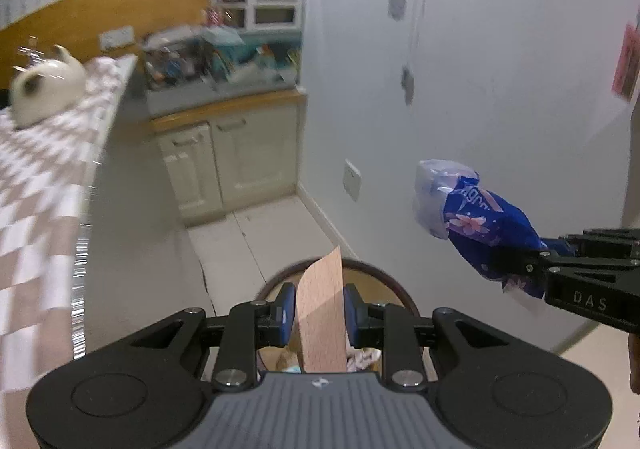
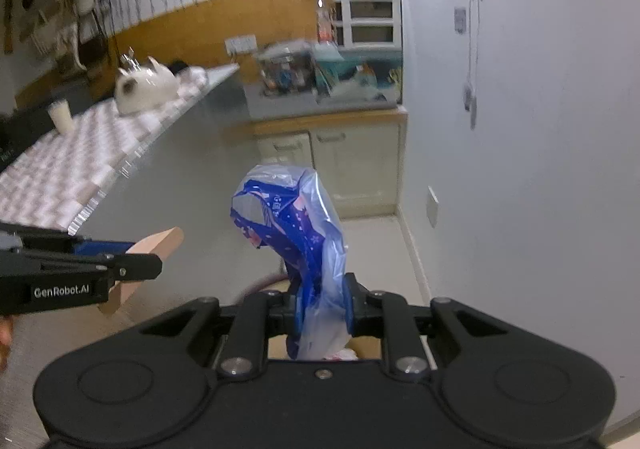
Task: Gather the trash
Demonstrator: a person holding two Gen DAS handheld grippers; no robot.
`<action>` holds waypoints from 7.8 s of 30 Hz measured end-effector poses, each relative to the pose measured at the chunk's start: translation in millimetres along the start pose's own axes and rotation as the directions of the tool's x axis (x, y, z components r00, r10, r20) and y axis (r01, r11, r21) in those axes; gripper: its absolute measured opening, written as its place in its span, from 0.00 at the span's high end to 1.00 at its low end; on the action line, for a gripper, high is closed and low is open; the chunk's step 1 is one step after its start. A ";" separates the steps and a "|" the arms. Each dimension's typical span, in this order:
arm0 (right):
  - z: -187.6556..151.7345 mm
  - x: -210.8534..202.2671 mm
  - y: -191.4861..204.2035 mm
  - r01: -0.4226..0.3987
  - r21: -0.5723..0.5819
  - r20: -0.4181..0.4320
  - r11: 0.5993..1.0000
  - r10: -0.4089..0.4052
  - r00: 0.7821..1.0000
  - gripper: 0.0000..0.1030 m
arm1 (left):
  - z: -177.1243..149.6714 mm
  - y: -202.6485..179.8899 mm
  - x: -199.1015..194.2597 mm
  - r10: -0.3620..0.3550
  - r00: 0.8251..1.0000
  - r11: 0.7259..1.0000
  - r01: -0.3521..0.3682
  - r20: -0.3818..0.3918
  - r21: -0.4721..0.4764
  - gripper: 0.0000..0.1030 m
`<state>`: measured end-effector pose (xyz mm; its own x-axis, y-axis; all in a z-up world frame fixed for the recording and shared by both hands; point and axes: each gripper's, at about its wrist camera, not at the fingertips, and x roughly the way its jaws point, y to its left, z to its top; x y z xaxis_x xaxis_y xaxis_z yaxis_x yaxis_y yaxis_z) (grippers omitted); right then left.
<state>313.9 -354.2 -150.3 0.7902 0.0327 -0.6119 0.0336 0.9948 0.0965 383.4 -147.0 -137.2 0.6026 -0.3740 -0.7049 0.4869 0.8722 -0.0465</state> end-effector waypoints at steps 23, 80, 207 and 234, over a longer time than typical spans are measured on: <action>-25.5 175.2 -5.4 -0.066 -0.082 -0.438 0.994 0.024 0.899 0.80 | 5.6 26.6 177.4 -0.030 0.923 0.996 0.061 -0.384 0.071 0.74; -67.2 231.9 0.0 -0.196 -0.082 -0.619 0.977 0.104 0.778 0.00 | -26.1 19.2 216.0 0.069 0.831 0.995 -0.018 -0.552 0.097 0.04; -91.5 -191.0 76.0 -0.071 -0.080 0.096 0.994 0.078 0.992 0.00 | -160.8 -27.2 -248.5 0.270 0.951 0.936 -0.222 0.150 -0.274 0.00; -97.0 -193.2 73.4 -0.066 -0.075 0.106 0.995 0.074 0.992 0.00 | -165.4 -31.8 -254.0 0.280 0.945 0.938 -0.233 0.167 -0.258 0.00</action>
<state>104.3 -278.1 -101.2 0.8512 0.0956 -0.5160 -0.0649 0.9949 0.0773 110.3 -27.6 -73.7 0.8119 -0.1617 -0.5610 0.1535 0.9862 -0.0621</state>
